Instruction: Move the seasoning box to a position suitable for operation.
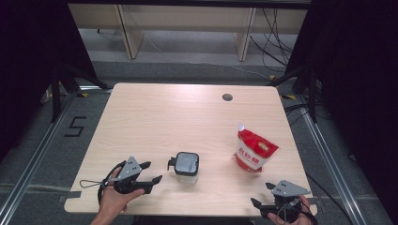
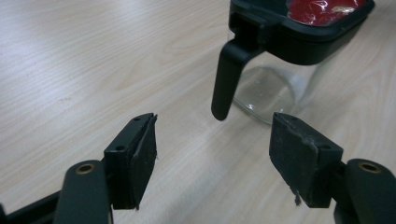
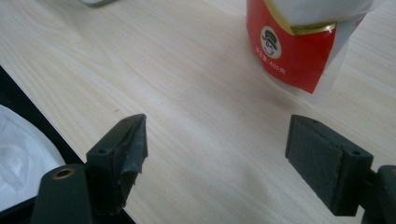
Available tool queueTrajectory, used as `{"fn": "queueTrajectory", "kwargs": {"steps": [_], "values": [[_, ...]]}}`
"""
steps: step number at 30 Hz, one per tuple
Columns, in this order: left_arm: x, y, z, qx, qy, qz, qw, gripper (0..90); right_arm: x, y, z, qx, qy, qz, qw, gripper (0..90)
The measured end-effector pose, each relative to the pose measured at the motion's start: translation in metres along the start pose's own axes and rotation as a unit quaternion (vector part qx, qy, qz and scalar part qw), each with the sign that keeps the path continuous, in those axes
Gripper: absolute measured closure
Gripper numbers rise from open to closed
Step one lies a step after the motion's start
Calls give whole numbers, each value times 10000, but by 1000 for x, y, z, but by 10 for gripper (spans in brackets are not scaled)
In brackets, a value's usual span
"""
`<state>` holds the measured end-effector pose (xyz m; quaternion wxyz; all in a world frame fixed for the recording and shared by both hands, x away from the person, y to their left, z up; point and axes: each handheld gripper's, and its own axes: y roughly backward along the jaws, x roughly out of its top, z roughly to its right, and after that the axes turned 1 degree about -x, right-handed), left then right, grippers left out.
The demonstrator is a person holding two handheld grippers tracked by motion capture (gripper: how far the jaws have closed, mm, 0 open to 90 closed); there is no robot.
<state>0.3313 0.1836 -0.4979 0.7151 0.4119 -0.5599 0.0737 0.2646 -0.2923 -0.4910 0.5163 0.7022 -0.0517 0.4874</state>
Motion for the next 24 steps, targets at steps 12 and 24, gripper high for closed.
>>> {"fn": "queueTrajectory", "kwargs": {"steps": [12,24], "values": [[9,-30,7,-251,-347,14,9991,506,-3,0,1,113,56,2,9999,228],[16,-40,5,-386,-393,189,9983,630,-3,0,2,110,82,25,9999,238]]}}
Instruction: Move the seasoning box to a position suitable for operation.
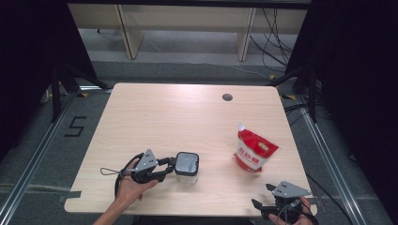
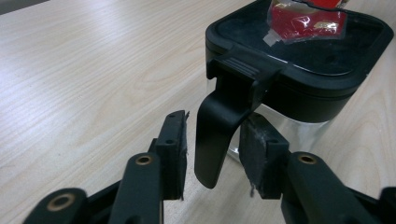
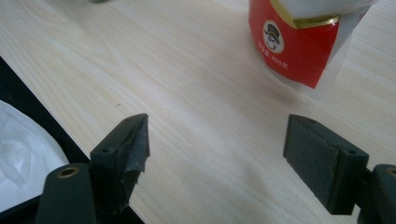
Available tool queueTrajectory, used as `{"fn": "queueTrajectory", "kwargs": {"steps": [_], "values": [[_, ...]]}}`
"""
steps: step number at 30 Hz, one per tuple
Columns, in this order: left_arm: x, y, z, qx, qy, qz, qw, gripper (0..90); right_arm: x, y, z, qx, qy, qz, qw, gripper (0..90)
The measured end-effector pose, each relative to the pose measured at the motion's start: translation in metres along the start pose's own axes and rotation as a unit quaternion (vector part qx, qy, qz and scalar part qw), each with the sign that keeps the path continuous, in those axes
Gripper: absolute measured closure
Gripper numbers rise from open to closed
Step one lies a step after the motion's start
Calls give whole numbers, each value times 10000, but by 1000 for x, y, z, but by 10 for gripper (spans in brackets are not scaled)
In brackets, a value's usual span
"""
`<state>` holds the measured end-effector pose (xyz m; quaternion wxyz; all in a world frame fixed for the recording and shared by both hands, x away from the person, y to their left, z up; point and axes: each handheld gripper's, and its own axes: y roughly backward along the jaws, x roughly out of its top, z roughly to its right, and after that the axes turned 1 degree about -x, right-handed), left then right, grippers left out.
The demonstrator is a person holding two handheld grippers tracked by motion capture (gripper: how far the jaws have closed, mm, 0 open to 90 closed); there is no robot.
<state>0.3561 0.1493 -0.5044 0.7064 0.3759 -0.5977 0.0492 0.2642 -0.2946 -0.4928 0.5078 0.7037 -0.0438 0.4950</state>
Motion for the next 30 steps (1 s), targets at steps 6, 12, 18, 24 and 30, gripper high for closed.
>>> {"fn": "queueTrajectory", "kwargs": {"steps": [6,12,18,24,30], "values": [[0,1,1,-8,-84,-20,10000,703,0,1,-2,-53,-20,-34,10000,245],[0,2,1,-52,-226,-51,9997,735,1,1,-3,-49,-57,-32,10000,247],[1,3,3,-69,-354,-38,9993,738,1,1,-2,-55,-12,-32,10000,247],[2,3,5,-81,-339,3,9994,740,2,-1,-2,-43,47,-31,10000,246],[2,4,5,-109,-413,-19,9991,741,3,-2,-2,-19,71,-35,10000,247]]}}
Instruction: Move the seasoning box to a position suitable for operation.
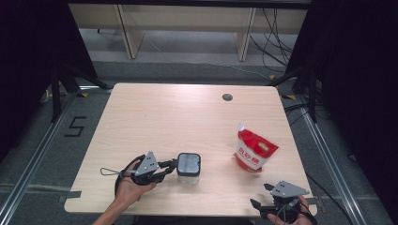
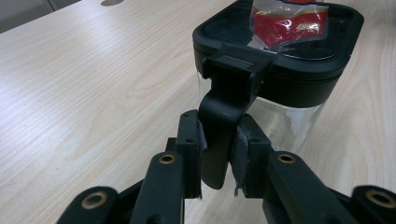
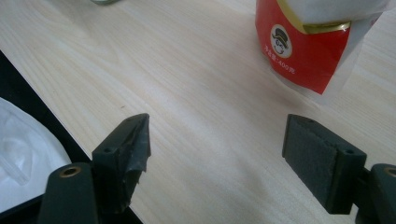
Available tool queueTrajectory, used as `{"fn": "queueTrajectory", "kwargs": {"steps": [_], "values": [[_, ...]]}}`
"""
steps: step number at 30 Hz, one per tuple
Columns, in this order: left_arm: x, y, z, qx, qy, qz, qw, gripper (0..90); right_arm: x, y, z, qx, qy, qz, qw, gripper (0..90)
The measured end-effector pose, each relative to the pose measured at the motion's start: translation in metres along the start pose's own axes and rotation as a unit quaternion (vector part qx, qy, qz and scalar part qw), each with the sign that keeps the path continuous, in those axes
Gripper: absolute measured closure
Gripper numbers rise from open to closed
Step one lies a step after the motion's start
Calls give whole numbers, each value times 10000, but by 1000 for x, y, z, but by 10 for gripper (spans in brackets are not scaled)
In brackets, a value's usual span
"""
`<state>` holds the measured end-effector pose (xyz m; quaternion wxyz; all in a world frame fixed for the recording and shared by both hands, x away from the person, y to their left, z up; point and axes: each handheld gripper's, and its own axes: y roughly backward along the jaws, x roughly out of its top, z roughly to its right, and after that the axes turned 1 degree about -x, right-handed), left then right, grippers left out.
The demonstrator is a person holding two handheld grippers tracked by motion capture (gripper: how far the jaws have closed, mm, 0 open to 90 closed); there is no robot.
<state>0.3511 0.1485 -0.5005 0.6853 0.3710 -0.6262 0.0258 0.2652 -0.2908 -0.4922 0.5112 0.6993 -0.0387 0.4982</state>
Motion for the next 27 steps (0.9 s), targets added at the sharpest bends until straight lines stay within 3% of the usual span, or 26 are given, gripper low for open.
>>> {"fn": "queueTrajectory", "kwargs": {"steps": [4,9,11,13,14,19,22,23,27], "values": [[-1,0,0,-21,83,20,10000,741,0,0,0,19,6,-2,10000,247],[-2,-3,3,-125,44,-9,9999,742,0,0,0,29,39,-14,10000,247],[0,-5,5,-178,-14,-3,9998,742,0,0,-3,32,-130,-68,9999,247],[1,-6,8,-234,-88,8,9997,742,0,-1,-1,5,17,-32,10000,247],[1,-7,9,-288,-39,32,9996,741,-1,0,-3,38,-106,-75,9999,247],[4,-12,13,-400,-143,34,9991,742,-1,-1,-1,13,93,-16,10000,247],[8,-17,18,-441,-164,13,9989,742,0,0,-2,31,-24,-55,10000,248],[10,-21,20,-539,-179,30,9984,742,0,-1,-2,55,35,-28,10000,258],[12,-24,24,-575,-249,43,9980,742,0,-1,-2,77,126,-54,9999,270]]}}
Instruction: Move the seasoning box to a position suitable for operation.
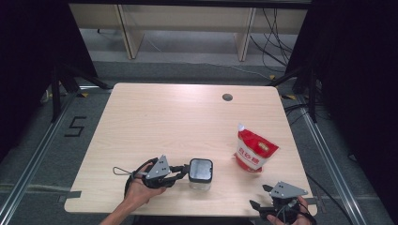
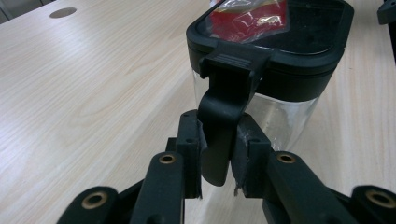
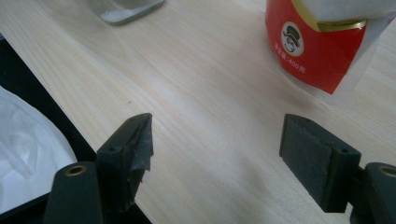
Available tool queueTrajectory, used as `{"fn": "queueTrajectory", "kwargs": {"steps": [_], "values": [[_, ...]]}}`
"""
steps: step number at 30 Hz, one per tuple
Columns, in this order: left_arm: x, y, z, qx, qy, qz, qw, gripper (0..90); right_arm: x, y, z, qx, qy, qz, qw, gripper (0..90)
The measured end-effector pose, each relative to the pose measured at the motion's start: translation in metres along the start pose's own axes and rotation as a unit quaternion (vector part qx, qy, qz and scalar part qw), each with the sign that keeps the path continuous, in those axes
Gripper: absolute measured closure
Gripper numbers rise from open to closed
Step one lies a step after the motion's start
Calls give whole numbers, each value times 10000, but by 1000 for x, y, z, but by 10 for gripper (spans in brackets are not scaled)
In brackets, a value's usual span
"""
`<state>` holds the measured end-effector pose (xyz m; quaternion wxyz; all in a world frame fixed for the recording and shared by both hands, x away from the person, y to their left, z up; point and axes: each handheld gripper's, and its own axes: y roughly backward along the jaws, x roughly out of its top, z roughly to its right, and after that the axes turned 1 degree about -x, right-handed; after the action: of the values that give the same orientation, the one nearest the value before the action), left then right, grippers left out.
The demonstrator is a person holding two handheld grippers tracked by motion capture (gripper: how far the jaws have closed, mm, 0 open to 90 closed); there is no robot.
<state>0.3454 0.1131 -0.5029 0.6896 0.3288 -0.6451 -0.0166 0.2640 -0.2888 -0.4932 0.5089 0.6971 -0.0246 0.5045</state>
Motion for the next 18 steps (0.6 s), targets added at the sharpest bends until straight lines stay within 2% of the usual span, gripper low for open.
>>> {"fn": "queueTrajectory", "kwargs": {"steps": [4,8,9,13,16,17,18], "values": [[2,-5,4,-119,-35,56,9999,743,0,1,0,-7,8,44,10000,269],[2,-5,5,-93,-24,43,9999,743,-1,1,-1,21,-8,21,10000,269],[2,-4,4,-112,4,28,9999,742,-1,2,-3,14,-125,-13,9999,269],[2,-4,4,-168,29,8,9999,735,-1,2,-1,-2,1,9,10000,269],[2,-4,5,-245,90,47,9996,711,-1,2,-1,6,-10,12,10000,269],[3,-2,5,-237,19,8,9997,710,-2,3,-1,-11,-9,10,10000,269],[3,-2,6,-240,78,8,9997,702,-2,2,-1,-2,-15,5,10000,269]]}}
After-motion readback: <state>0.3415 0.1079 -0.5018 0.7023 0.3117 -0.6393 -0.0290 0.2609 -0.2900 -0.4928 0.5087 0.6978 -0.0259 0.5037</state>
